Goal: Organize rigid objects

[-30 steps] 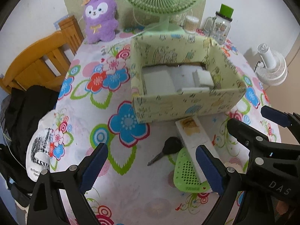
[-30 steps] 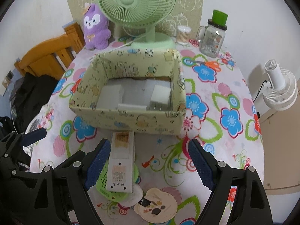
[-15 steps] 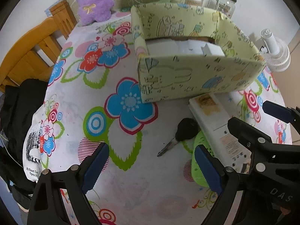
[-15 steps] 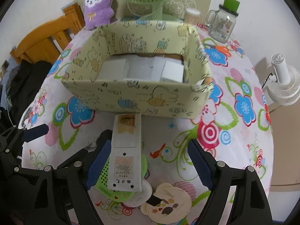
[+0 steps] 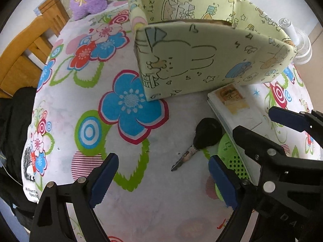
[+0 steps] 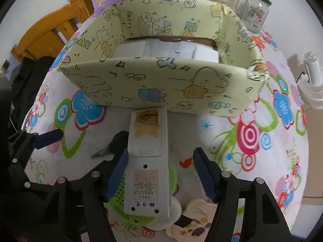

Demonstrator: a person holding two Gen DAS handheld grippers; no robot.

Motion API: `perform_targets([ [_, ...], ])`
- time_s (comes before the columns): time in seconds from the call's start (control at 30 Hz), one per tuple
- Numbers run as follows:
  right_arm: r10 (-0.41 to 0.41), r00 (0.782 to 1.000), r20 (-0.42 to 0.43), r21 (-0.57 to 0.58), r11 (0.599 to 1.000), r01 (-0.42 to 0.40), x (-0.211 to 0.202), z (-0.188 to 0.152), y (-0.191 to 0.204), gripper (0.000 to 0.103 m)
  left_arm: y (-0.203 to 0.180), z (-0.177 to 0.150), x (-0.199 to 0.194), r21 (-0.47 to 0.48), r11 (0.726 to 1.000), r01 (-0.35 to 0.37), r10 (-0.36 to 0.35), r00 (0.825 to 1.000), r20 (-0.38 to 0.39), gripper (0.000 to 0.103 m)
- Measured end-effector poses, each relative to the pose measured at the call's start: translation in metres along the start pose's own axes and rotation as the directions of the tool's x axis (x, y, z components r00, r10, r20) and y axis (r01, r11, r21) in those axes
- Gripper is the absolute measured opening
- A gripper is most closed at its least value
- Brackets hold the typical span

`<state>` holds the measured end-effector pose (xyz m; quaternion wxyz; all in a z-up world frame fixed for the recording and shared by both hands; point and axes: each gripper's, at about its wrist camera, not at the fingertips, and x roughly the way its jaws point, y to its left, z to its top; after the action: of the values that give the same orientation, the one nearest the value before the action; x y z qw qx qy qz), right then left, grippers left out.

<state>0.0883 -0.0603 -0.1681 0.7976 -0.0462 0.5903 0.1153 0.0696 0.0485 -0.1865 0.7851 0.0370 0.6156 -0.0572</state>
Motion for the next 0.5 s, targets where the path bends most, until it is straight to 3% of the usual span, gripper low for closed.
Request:
perform_targets([
  [0.17, 0.047, 0.999, -0.005, -0.002, 0.999, -0.047, 0.002, 0.001, 0.006, 0.056, -0.005, 0.004, 0.005, 0.029, 1.000, -0.005, 0.004, 1.000, 0.003, 0.092],
  [0.5, 0.038, 0.999, -0.028, -0.008, 0.999, -0.038, 0.009, 0.009, 0.013, 0.056, -0.014, 0.009, 0.015, 0.044, 0.999, -0.005, 0.005, 1.000, -0.005, 0.090],
])
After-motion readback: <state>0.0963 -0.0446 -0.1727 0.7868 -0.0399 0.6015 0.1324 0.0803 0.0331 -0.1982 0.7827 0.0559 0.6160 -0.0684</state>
